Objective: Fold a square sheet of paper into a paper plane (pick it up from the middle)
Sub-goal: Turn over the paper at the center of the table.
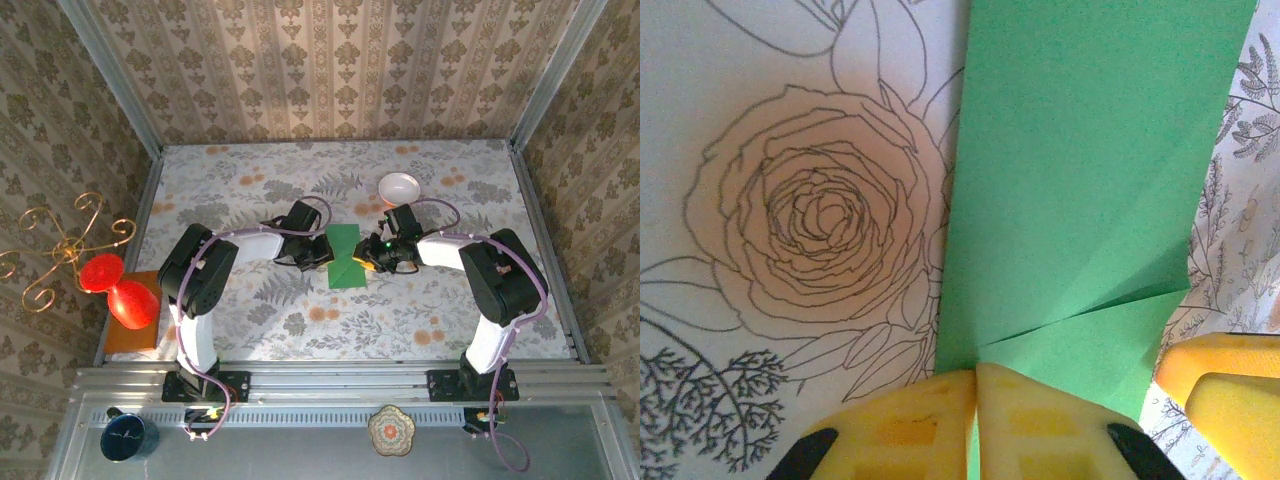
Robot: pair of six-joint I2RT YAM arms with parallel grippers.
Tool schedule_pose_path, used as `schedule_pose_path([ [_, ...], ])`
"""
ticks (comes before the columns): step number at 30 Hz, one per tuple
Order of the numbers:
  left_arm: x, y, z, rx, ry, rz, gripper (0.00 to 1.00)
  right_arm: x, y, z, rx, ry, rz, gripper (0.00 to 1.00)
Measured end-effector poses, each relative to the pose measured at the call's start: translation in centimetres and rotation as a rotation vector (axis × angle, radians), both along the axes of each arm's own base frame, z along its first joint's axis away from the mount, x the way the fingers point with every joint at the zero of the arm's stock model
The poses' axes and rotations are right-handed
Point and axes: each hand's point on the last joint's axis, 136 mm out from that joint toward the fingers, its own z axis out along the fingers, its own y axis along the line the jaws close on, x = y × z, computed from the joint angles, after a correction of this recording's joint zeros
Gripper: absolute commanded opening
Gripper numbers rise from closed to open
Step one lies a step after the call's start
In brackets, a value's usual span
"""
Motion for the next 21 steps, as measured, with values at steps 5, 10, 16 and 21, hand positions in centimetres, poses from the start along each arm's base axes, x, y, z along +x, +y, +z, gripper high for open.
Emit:
schedule_pose_path([
  [5,0.03,-0.04,0.02,-0.007,0.0,0.006,0.13,-0.18,0.36,-0.32,0.002,0.013,-0.002,0.32],
  [10,0.02,-0.06,0.03,-0.008,0.001,0.006,0.12,-0.22,0.39,-0.63,-0.004,0.019,-0.007,0.29],
  [16,0.0,-0.06,0.03,-0.008,0.002,0.005,0.12,0.25,0.53,-0.72,-0.007,0.014,-0.012,0.27],
  [21,0.0,-0.06,0.03,-0.008,0.002,0.005,0.12,0.58,0.63,-0.76,-0.005,0.002,-0.013,0.25],
])
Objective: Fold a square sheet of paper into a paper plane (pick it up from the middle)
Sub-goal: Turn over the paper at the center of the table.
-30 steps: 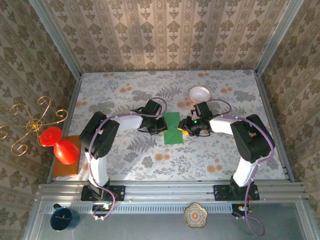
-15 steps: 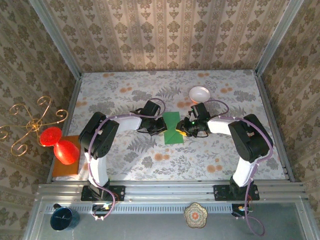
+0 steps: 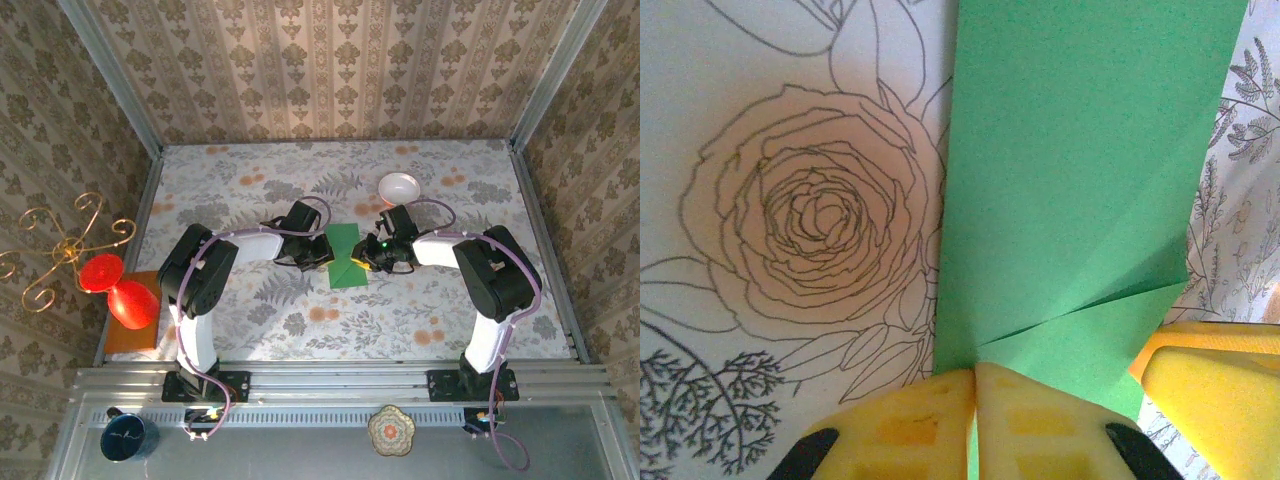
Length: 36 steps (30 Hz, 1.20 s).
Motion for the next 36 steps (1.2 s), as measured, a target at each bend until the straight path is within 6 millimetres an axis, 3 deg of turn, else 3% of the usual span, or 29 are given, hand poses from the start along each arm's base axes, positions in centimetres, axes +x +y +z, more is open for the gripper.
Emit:
schedule_pose_path([
  [17,0.0,0.0,0.0,0.0,-0.001,0.0,0.12,0.1,1.6,0.6,0.057,-0.055,0.043,0.24],
  [25,0.0,0.1,0.4,0.002,-0.005,0.003,0.16,0.5,1.9,1.0,0.071,-0.077,0.044,0.1],
  [30,-0.1,1.9,2.3,-0.004,-0.028,0.037,0.29,0.7,1.9,1.6,0.073,-0.106,0.046,0.08],
  [36,0.7,3.7,8.6,-0.103,-0.173,0.093,0.68,1.8,2.2,6.6,0.134,-0.242,0.047,0.08],
])
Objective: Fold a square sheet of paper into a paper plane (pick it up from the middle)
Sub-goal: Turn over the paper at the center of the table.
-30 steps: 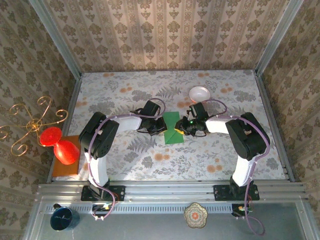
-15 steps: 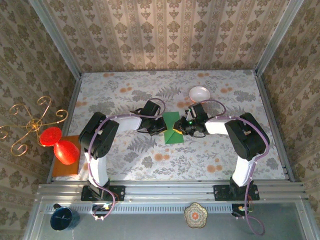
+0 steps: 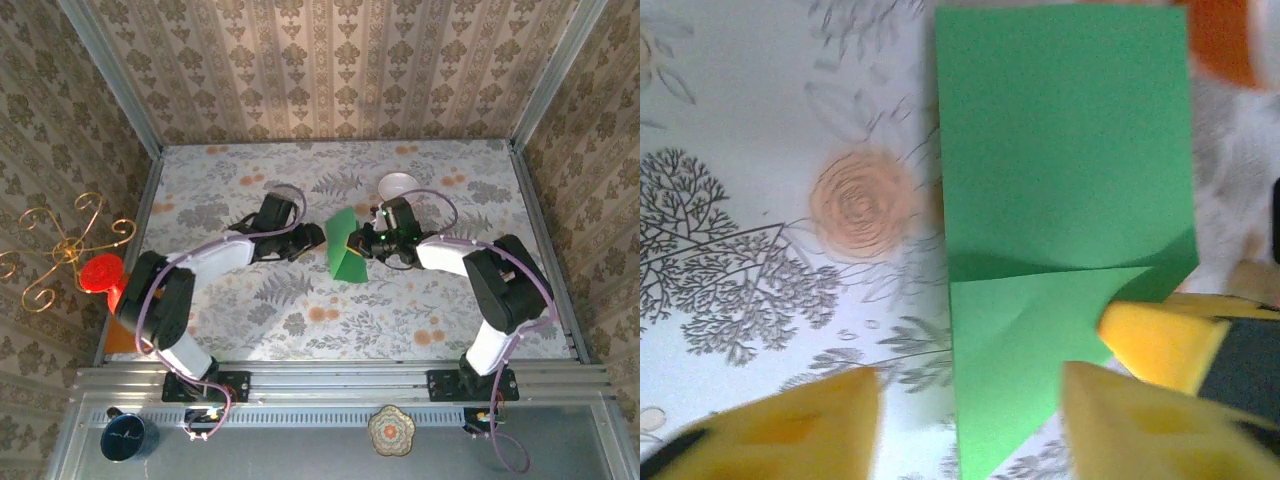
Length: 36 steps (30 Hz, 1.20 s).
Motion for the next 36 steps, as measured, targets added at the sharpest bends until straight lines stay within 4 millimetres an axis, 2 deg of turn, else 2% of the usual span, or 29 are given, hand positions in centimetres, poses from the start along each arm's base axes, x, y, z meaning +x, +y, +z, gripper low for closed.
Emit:
schedule_pose_path([
  [2,0.1,0.0,2.1,-0.041,-0.052,0.005,0.78,0.3,0.2,2.2,0.037,-0.055,0.006,0.08],
  [5,0.0,0.0,4.0,-0.106,-0.106,0.008,0.88,0.6,0.5,4.7,0.096,-0.107,0.014,0.08],
  [11,0.0,0.3,4.2,-0.211,-0.099,0.019,0.95,0.9,1.0,7.7,0.215,-0.138,0.032,0.09],
  [15,-0.1,-0.8,5.8,-0.296,-0.108,-0.014,0.95,1.1,1.2,9.3,0.284,-0.145,0.039,0.09],
  [18,-0.3,-1.7,6.9,-0.356,-0.119,-0.046,0.93,1.1,1.4,10.3,0.327,-0.153,0.045,0.1],
  [23,-0.8,-3.0,7.6,-0.417,-0.102,-0.088,0.83,1.2,1.6,11.5,0.377,-0.159,0.052,0.1],
  [32,-1.1,-3.5,8.7,-0.471,-0.106,-0.114,0.57,1.7,0.9,12.1,0.402,-0.164,0.034,0.1],
  [36,-1.1,-3.6,9.0,-0.481,-0.113,-0.12,0.5,1.6,0.7,12.0,0.407,-0.16,0.033,0.11],
])
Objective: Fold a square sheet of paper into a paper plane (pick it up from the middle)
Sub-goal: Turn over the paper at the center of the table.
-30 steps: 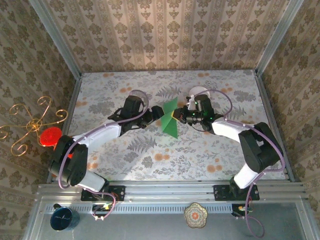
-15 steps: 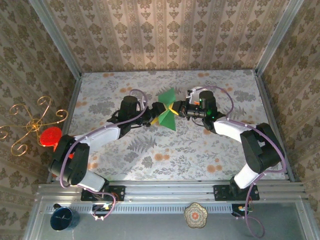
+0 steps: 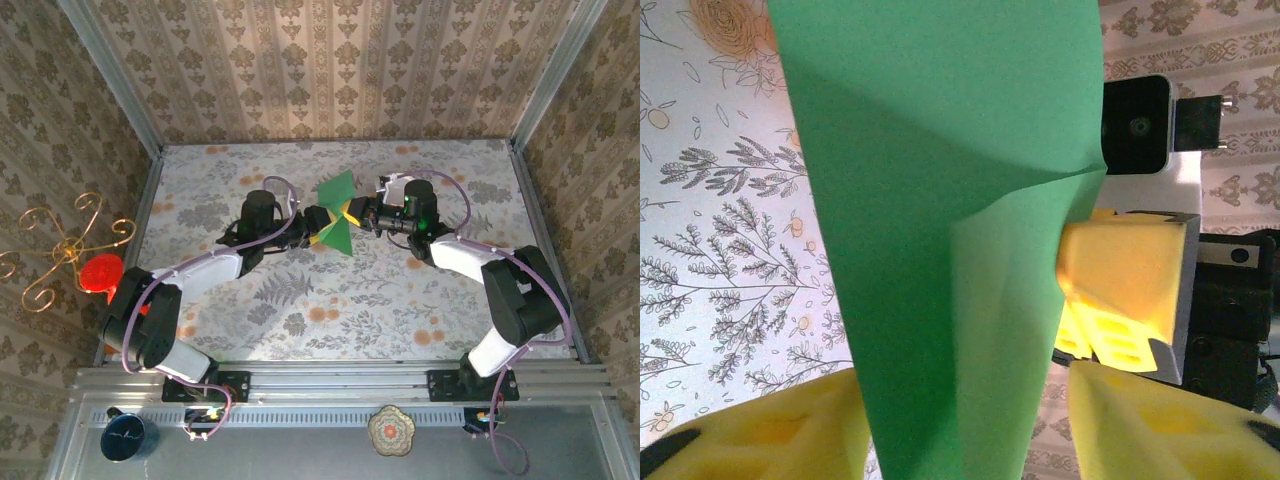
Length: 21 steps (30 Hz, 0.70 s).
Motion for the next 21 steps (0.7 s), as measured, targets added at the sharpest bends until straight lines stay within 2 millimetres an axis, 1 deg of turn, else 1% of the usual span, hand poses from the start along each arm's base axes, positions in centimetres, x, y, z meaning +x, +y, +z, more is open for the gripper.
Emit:
schedule_pose_path([
  [6,0.0,0.0,0.1,-0.007,0.005,0.001,0.41,-0.2,-0.3,-0.7,0.0,0.028,-0.002,0.13],
  [13,0.2,0.0,0.3,-0.014,0.001,0.005,0.24,-0.3,-0.9,-1.6,-0.006,0.051,-0.011,0.31],
  [16,0.2,0.3,0.1,-0.011,0.003,0.009,0.17,-0.5,-1.4,-2.4,-0.018,0.064,-0.019,0.36],
  [21,0.4,0.6,-0.9,0.007,0.017,0.018,0.11,-0.7,-2.8,-4.1,-0.067,0.101,-0.046,0.43],
])
